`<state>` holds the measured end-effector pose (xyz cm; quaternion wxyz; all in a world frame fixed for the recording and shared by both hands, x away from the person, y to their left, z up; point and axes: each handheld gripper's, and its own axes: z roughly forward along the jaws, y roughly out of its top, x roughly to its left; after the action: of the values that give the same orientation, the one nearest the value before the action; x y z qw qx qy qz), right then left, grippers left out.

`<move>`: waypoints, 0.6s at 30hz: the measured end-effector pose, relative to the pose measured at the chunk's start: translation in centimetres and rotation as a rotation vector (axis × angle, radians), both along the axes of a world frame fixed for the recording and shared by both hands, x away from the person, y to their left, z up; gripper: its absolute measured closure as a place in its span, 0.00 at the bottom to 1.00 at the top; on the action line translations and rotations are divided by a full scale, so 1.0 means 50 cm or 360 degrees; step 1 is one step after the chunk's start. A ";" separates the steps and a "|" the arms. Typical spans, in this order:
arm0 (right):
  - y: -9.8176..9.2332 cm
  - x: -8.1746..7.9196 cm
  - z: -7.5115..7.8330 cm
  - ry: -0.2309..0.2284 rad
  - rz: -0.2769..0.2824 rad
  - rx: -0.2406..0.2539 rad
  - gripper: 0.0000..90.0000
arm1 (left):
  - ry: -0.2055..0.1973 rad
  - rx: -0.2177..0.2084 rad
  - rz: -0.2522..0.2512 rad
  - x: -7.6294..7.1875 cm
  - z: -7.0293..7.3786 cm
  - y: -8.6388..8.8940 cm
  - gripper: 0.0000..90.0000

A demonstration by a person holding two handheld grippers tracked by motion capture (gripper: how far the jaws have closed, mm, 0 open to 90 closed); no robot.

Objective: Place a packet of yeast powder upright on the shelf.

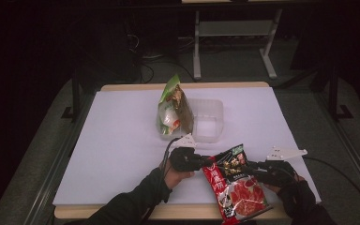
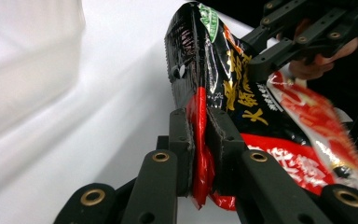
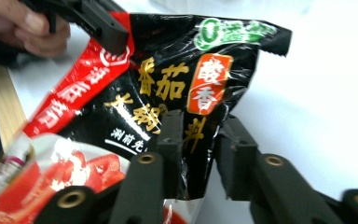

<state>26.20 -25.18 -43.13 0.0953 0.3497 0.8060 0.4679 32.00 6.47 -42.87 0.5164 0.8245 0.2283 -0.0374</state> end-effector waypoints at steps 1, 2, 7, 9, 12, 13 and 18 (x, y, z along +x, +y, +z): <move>0.000 0.000 0.000 0.0000 0.0000 0.0000 0.83 | 0.0000 0.0000 0.0000 0.000 0.000 0.000 0.89; 0.002 -0.003 0.010 -0.0041 -0.0019 0.0021 0.86 | -0.0032 -0.0021 0.0000 -0.001 0.008 0.004 0.89; 0.017 -0.002 0.027 -0.0141 -0.0085 0.0058 0.90 | -0.0133 -0.0088 0.0026 0.006 0.045 0.022 0.89; 0.025 0.002 0.034 -0.0180 -0.0122 0.0076 0.92 | -0.0162 -0.0099 0.0028 0.007 0.055 0.025 0.88; 0.034 0.006 0.039 -0.0217 -0.0145 0.0092 0.94 | -0.0227 -0.0100 0.0023 0.011 0.078 0.034 0.88; 0.039 0.008 0.042 -0.0232 -0.0152 0.0090 0.94 | -0.0255 -0.0104 0.0036 0.011 0.082 0.038 0.88; 0.049 0.001 0.049 -0.0305 -0.0146 0.0108 0.97 | -0.0204 -0.0149 -0.0001 0.012 0.070 0.036 0.60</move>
<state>26.26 -22.72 -40.70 0.1816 0.3429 0.7601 0.5212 32.62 8.28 -39.36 0.5681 0.8001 0.1926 0.0048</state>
